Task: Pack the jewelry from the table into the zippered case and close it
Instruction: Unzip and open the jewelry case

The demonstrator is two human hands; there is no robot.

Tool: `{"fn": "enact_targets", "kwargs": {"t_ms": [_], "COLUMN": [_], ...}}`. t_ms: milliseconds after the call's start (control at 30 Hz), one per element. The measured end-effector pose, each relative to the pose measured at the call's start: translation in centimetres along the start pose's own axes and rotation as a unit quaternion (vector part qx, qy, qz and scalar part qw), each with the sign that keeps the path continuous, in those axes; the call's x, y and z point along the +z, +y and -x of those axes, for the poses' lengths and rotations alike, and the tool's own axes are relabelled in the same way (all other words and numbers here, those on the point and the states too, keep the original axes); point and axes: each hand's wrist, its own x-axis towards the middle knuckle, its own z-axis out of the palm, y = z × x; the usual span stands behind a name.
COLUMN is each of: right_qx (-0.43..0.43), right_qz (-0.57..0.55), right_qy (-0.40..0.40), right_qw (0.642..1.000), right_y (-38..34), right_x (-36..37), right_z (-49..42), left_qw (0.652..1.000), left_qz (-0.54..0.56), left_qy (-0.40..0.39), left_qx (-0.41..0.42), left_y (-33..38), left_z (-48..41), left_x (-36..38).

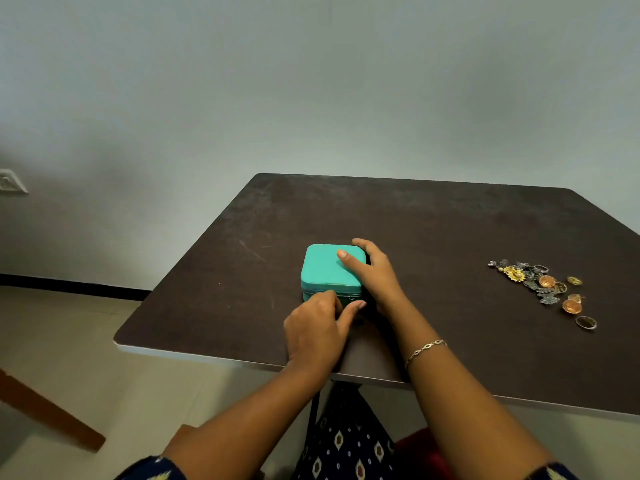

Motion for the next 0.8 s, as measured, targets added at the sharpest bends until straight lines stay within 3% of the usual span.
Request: {"fn": "enact_targets", "kwargs": {"t_ms": [167,300,700,800], "right_qx": [-0.035,-0.046,-0.035,-0.035], "right_qz": [-0.021,-0.018,-0.030,-0.035], "right_qy": [0.041,0.042,0.022,0.023], "right_qw": [0.998,0.998,0.999,0.998], "right_y": [0.9,0.9,1.1,1.2], "right_x": [0.5,0.4,0.1,0.1], "right_z": [0.1,0.2,0.3,0.2], "left_qw": [0.989,0.987,0.990,0.994], "left_qz": [-0.132,-0.147,-0.094,-0.057], "left_qy": [0.012,0.026,0.004,-0.044], "left_qx": [0.058,0.061,0.102,0.082], "left_y": [0.1,0.6,0.1,-0.4], "left_z": [-0.7,-0.7,-0.2,-0.4], "left_x": [1.1,1.7,1.7,0.6]}}
